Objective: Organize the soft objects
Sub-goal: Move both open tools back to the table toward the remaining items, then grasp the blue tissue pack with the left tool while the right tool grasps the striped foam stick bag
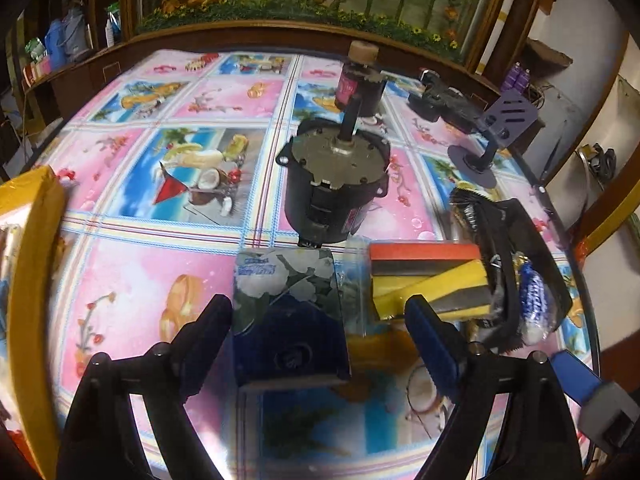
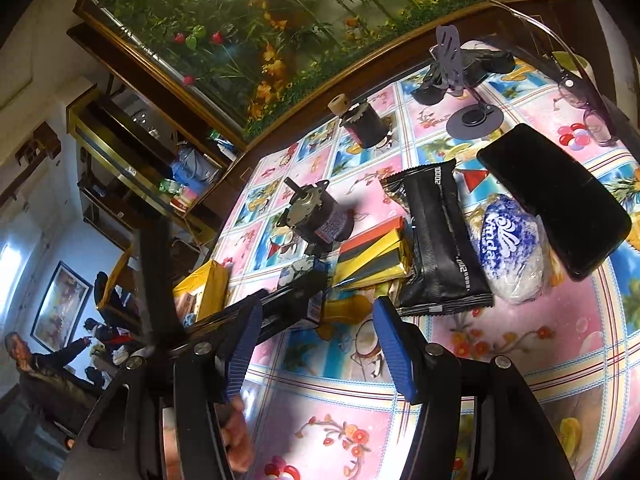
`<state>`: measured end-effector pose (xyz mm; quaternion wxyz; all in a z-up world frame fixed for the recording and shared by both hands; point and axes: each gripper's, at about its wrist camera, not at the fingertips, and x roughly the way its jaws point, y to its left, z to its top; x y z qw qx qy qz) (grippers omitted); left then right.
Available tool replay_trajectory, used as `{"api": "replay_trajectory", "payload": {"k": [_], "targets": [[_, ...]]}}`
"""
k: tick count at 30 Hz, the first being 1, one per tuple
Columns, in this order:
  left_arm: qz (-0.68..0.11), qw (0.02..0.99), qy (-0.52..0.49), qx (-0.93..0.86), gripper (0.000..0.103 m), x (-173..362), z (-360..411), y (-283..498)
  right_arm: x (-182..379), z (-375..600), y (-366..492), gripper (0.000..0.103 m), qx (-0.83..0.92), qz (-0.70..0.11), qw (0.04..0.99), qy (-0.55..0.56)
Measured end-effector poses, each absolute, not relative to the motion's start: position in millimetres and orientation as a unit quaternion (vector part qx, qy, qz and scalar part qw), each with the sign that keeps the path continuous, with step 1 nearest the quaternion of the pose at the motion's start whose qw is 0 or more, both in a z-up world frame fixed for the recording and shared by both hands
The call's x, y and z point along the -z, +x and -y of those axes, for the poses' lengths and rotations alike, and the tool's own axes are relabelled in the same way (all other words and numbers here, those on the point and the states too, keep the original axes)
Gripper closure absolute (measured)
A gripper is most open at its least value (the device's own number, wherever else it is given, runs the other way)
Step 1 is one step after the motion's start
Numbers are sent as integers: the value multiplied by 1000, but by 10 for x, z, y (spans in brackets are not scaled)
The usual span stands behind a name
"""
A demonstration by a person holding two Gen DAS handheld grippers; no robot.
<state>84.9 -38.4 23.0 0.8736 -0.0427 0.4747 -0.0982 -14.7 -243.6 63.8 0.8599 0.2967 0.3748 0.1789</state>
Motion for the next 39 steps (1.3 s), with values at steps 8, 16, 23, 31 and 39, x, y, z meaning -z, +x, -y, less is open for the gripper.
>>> {"api": "replay_trajectory", "payload": {"k": [8,16,23,31,39], "targets": [[-453,887,-38,85,36,-127,238,839,-594,2491,-120,41,-164,-377,860,303],[-434,896,-72,66,48,-135,-318,562,-534,2481,-72,41,-147,-384,864,292],[-429,897,-93,59,48,-135,-550,551,-617,2289,100,41,-128,-378,892,212],[-429,897,-92,59,48,-134,-555,545,-613,2039,775,39,-122,-398,904,99],[-429,897,-88,60,48,-134,-539,546,-342,1915,1146,39,-132,-450,881,63]]}}
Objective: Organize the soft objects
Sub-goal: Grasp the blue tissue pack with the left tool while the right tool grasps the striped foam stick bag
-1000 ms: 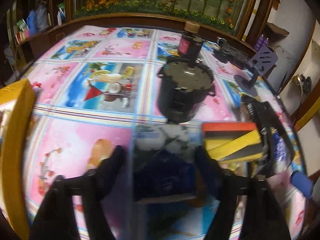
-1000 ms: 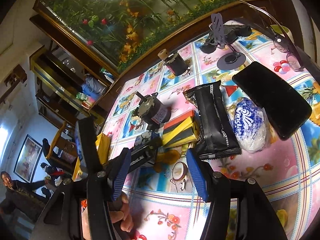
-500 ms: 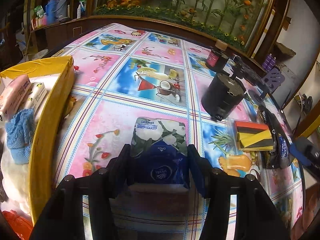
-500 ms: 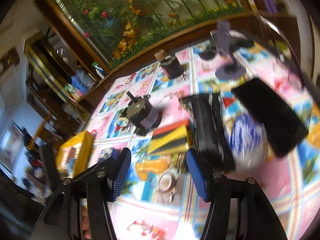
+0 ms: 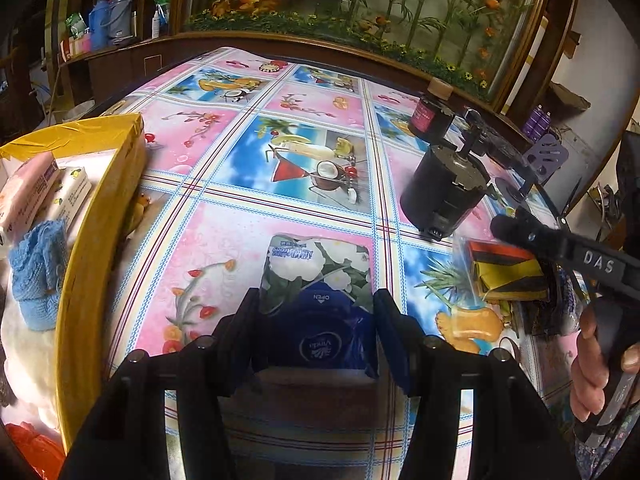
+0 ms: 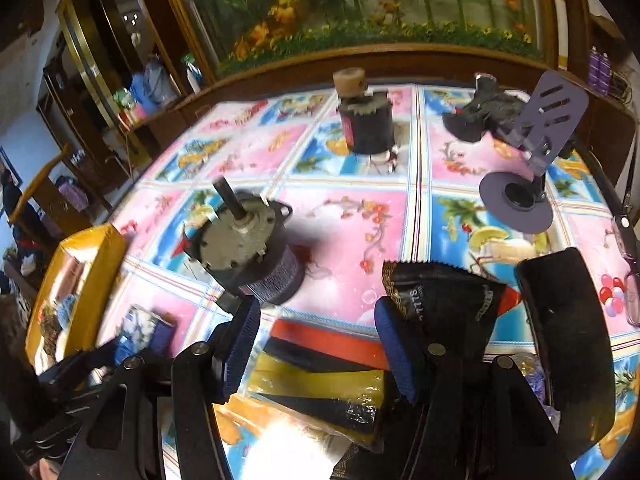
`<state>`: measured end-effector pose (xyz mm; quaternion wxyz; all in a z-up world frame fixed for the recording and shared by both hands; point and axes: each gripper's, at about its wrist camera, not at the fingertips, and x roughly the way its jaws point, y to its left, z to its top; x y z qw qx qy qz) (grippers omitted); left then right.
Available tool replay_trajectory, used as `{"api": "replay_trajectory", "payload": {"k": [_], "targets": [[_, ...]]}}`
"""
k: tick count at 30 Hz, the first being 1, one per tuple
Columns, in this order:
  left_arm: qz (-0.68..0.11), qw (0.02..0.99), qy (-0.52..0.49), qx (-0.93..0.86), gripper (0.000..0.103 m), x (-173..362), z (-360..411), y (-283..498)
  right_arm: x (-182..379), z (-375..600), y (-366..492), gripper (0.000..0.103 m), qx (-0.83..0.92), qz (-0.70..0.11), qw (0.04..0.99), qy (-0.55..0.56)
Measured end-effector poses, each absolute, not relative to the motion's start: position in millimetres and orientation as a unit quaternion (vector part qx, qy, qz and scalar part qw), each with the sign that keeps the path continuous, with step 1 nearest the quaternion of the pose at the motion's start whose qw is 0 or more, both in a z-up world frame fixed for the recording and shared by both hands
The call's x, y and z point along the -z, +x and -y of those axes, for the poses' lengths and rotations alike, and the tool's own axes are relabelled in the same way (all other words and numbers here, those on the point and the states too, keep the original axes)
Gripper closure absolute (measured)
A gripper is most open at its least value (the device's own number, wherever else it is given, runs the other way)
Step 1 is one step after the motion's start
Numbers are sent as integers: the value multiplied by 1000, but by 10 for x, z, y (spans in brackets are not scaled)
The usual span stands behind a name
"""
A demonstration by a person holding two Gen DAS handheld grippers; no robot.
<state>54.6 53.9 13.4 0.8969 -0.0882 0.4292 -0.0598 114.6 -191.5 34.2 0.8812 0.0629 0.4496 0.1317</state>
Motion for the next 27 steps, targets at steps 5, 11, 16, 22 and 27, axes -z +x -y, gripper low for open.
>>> {"api": "replay_trajectory", "payload": {"k": [5,11,16,22,27], "targets": [[-429,897,-89,60,48,-134,-529,550,-265,1850,1088,39,-142,-476,865,64],[-429,897,-89,60,48,-136,-531,550,-262,1763,848,39,-151,-490,855,86],[-429,897,-89,61,48,-136,-529,551,-280,1633,605,39,-163,-487,854,83],[-429,897,-88,62,48,-135,-529,552,-186,1539,599,36,-156,-500,851,49],[-429,897,-88,61,48,-135,-533,552,-185,1532,560,54,-159,-501,849,56]]}}
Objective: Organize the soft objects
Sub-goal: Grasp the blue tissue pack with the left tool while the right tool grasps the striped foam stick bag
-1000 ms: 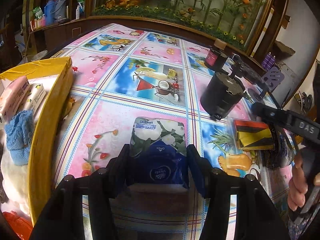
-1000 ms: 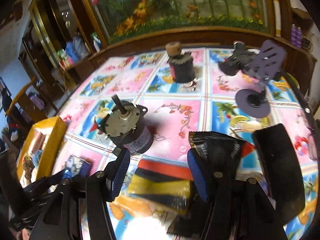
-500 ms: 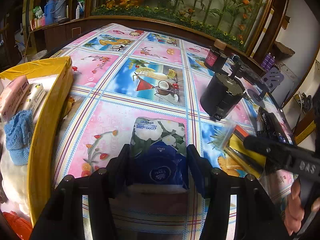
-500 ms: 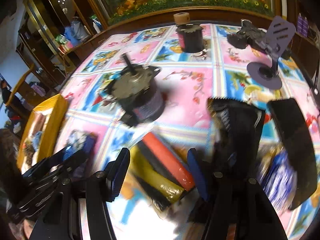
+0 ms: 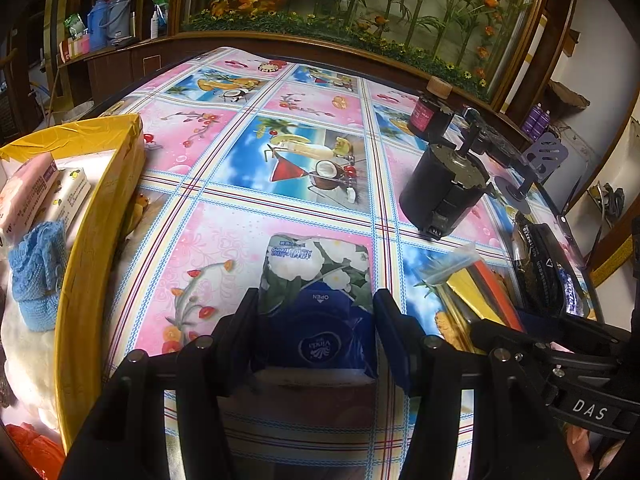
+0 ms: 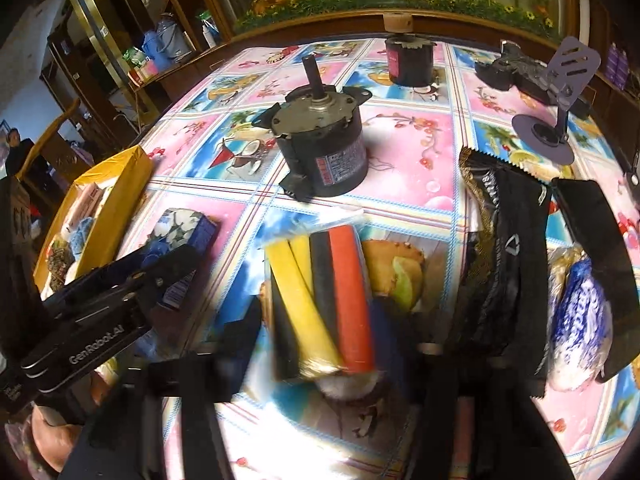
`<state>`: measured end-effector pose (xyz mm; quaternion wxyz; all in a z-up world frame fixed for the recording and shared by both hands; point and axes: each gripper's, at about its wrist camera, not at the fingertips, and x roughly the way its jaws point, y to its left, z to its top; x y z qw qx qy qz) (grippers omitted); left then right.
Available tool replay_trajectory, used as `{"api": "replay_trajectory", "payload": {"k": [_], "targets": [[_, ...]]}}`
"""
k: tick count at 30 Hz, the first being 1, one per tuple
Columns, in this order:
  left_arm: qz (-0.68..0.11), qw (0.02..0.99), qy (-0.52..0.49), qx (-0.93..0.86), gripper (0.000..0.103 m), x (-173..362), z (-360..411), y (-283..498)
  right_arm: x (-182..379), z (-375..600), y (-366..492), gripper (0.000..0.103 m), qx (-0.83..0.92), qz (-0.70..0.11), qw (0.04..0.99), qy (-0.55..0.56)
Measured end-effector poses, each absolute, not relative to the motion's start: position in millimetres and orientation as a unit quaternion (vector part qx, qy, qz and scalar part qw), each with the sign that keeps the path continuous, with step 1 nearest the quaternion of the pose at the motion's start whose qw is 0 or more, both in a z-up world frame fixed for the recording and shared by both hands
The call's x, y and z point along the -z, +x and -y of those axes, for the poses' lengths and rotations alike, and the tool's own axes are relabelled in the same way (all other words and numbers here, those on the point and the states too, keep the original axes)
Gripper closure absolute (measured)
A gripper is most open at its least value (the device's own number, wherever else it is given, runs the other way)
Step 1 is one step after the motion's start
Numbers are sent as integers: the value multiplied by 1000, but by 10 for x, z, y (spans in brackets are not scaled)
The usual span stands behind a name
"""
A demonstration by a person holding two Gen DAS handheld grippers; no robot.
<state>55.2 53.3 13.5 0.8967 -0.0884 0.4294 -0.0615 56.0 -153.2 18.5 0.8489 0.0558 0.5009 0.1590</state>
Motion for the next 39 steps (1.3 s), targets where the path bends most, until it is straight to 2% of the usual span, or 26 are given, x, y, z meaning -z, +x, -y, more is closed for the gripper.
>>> {"api": "replay_trajectory", "payload": {"k": [5,14,19,28,39], "targets": [[-429,897,-88,61,47,-134,-529,551,-182,1525,519,55,-156,-503,848,65],[-429,897,-88,62,47,-133,-529,552,-188,1377,434,53,-153,-494,856,18],[-428,897,-89,62,47,-136,-531,550,-214,1415,425,61,-153,-490,858,30],[-417,902,-88,68,50,-169,-523,522,-387,1550,381,63,-149,-458,874,62],[-362,924,-91,82,51,-379,-509,392,-503,1657,326,63,-135,-434,887,83]]}}
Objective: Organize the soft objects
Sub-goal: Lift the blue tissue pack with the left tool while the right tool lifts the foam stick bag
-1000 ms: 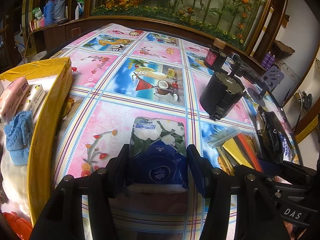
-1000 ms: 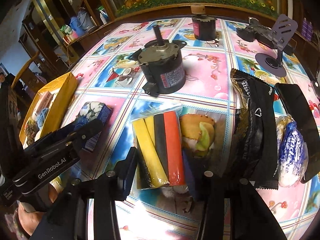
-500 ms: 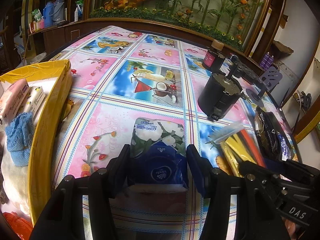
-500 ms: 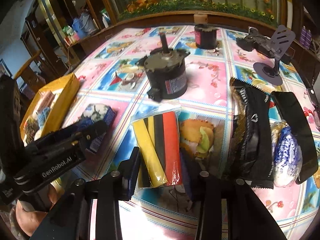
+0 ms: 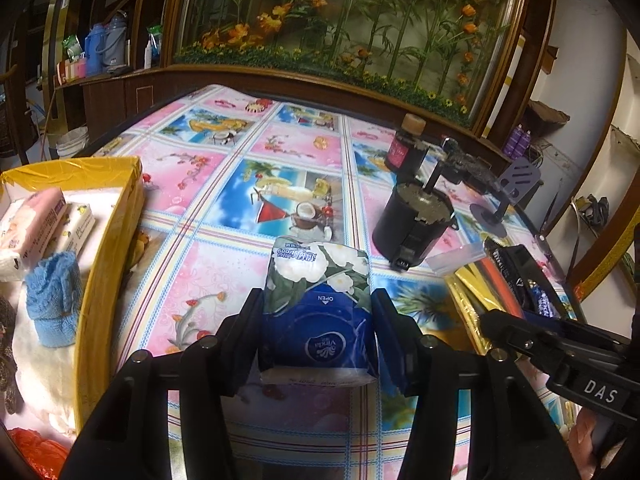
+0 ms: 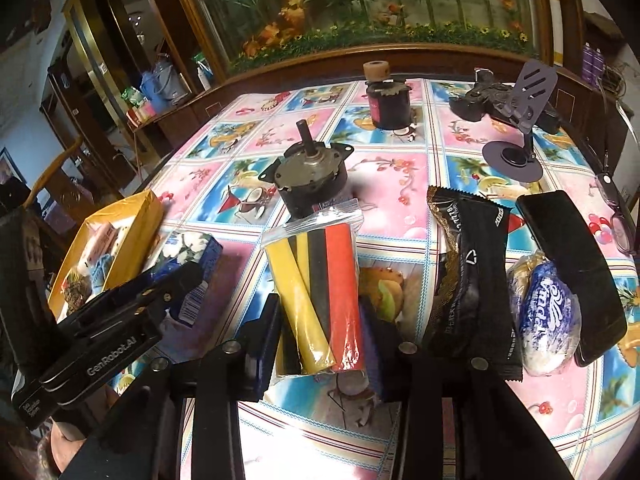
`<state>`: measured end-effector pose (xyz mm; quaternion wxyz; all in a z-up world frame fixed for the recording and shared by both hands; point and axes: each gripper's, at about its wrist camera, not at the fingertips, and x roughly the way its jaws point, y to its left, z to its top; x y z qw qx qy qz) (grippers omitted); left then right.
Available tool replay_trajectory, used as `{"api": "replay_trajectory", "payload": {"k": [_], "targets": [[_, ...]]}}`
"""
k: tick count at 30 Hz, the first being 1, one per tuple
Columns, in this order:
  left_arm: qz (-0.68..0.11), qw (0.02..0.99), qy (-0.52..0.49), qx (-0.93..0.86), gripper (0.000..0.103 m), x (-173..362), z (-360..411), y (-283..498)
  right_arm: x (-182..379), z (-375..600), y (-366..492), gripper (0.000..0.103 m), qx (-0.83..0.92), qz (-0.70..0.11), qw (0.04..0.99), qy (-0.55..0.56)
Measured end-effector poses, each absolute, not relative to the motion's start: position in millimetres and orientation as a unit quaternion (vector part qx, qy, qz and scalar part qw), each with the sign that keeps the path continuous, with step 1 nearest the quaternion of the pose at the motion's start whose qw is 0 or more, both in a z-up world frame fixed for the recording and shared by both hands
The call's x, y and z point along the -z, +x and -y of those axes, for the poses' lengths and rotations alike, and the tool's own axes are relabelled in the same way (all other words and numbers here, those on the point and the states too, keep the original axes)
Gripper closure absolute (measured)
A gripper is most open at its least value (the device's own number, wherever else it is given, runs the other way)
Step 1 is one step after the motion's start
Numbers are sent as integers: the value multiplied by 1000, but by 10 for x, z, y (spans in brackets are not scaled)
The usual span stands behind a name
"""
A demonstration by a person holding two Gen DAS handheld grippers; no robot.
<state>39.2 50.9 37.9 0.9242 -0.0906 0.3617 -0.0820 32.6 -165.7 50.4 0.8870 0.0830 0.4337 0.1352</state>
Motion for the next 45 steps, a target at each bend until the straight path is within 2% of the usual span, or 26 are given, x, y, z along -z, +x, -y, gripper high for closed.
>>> {"api": "replay_trajectory", "payload": {"k": [14,28,45], "targets": [[-294,949,-85,83,50,-623,-514,221,-608,1768,289,63,-114,-408,899,108],[-273,953,-105,77,50,-702,-625,136,-663,1659,211,63,-102,-390,903,147],[-261,956,-123,58,50,-896,-966,-127,-688,1058,123,62,-133,-377,906,137]]}}
